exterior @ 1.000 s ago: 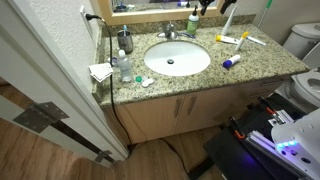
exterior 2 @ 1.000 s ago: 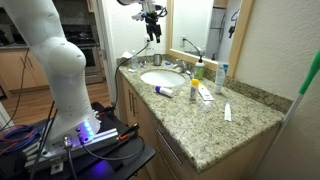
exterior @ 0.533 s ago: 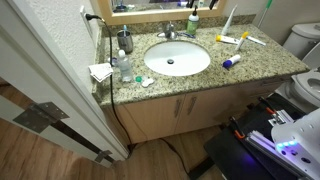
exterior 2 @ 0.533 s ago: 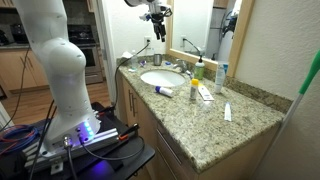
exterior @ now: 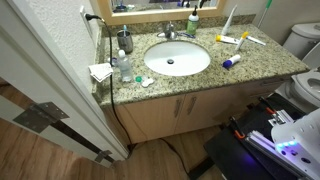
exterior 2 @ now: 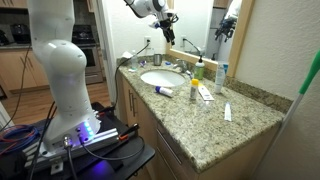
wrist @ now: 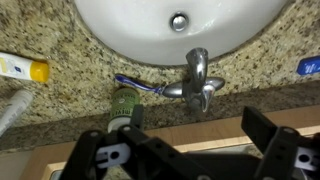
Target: Open the faucet of the hand wash sink.
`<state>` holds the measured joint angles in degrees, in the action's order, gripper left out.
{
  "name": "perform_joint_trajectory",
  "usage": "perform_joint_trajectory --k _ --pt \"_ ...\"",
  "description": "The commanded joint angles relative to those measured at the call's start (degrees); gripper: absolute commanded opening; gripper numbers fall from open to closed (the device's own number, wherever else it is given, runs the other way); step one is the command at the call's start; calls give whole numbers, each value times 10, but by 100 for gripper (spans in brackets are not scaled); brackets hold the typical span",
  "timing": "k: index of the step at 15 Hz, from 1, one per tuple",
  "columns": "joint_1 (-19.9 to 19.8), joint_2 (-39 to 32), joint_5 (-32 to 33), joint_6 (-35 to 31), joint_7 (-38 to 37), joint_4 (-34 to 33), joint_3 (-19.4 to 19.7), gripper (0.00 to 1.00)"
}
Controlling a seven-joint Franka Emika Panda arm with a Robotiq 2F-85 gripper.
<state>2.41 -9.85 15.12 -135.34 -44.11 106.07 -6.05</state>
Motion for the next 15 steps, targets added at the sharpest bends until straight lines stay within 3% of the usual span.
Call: perform_joint_trajectory --k 1,3,4,5,9,12,15 --pt "33 -114 28 22 -4 -143 33 100" --pt "50 -152 15 61 -12 -208 47 100" --pt "49 -163 -22 90 9 -237 42 100" --pt "51 -125 -6 34 2 -160 54 100" --pt "60 -153 -21 74 3 -220 55 100" --pt "57 -196 -23 80 63 -246 55 100" --pt "46 -229 -67 70 125 -270 46 100"
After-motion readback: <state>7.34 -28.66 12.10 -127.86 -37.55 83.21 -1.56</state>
